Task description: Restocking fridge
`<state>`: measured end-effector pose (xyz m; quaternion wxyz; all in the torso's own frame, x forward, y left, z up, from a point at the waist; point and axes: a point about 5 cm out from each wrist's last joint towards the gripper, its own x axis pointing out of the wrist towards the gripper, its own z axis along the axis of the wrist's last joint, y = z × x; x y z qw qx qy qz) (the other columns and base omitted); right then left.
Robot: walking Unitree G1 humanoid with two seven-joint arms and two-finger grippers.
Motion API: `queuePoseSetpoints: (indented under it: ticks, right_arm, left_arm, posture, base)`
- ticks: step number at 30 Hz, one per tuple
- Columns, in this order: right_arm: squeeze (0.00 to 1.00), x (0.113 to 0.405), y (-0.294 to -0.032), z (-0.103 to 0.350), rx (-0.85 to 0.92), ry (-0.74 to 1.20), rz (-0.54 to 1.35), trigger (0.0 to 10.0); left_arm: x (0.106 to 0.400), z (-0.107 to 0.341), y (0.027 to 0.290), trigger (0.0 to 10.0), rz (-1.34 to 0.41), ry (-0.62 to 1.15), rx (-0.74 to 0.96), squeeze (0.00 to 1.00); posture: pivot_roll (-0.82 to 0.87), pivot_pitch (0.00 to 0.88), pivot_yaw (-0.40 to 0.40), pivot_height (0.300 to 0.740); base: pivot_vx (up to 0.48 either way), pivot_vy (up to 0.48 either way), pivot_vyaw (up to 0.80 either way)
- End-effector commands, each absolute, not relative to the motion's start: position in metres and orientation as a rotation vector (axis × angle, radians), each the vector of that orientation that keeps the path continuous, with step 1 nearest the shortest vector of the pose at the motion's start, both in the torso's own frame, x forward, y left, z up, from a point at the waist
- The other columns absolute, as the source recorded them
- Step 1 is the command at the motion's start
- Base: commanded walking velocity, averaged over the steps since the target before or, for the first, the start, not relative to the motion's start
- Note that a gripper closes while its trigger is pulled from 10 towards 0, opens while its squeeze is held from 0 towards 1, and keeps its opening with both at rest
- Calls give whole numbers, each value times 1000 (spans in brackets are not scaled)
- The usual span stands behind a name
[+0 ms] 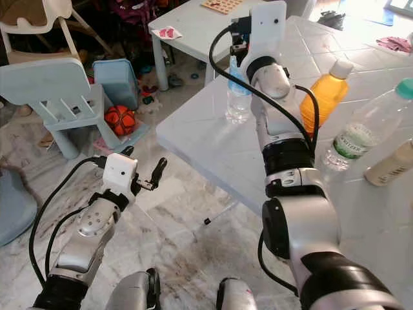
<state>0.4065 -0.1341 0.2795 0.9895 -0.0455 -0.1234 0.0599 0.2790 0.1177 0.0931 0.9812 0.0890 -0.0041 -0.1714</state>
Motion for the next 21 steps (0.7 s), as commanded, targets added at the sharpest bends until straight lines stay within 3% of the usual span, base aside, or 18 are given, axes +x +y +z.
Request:
queuePoseSetpoints:
  ticks: [1, 4, 7, 9, 12, 16, 17, 18, 19, 20, 21]
  right_arm:
    - [0, 409, -144, 275, -96, -190, 90, 1255]
    - [0, 409, -147, 273, -96, -157, 87, 706]
    - [0, 409, -149, 270, -81, -130, 103, 824]
    - [0, 407, -147, 269, -81, -132, 136, 1451]
    - [0, 398, -132, 271, -51, -190, 277, 2118]
    - [0, 385, -115, 274, -11, -254, 400, 2353]
    - [0, 379, -110, 274, 16, -271, 437, 1961]
    - [0, 365, -99, 272, 52, -302, 514, 3647]
    - [0, 361, -96, 271, 55, -311, 530, 3647]
    - [0, 354, -92, 269, 87, -322, 536, 10000]
    - [0, 350, -90, 266, 121, -311, 538, 10000]
  left_arm:
    - [280, 94, 116, 10000, -359, -7, 194, 0]
    - [281, 94, 116, 10000, -359, -5, 195, 0]
    - [282, 93, 115, 10000, -359, 3, 198, 0]
    - [282, 92, 116, 10000, -343, 13, 208, 0]
    - [283, 90, 119, 10000, -310, 22, 207, 0]
    - [284, 88, 120, 10000, -287, 28, 210, 0]
    - [285, 87, 121, 10000, -275, 31, 215, 0]
    - [288, 87, 122, 10000, -238, 23, 218, 0]
    - [289, 88, 123, 10000, -227, 20, 216, 0]
    - [291, 90, 123, 10000, -214, 14, 207, 0]
    - [292, 91, 124, 10000, -206, 10, 205, 0]
  posture:
    - [70, 164, 7, 740]
    - [70, 162, 6, 740]
    - [71, 152, 7, 740]
    - [70, 150, 9, 740]
    - [66, 140, 16, 740]
    - [59, 119, 18, 740]
    - [57, 112, 16, 740]
    - [57, 99, 10, 740]
    - [57, 99, 10, 740]
    - [58, 85, 2, 740]
    - [61, 77, -1, 740]
  base:
    - [0, 0, 0]
    - [0, 0, 0]
    - [0, 0, 0]
    - [0, 0, 0]
    - [0, 0, 0]
    - [0, 0, 0]
    - [0, 0, 0]
    - [0, 0, 0]
    - [0, 0, 0]
    - [0, 0, 0]
    - [0, 0, 0]
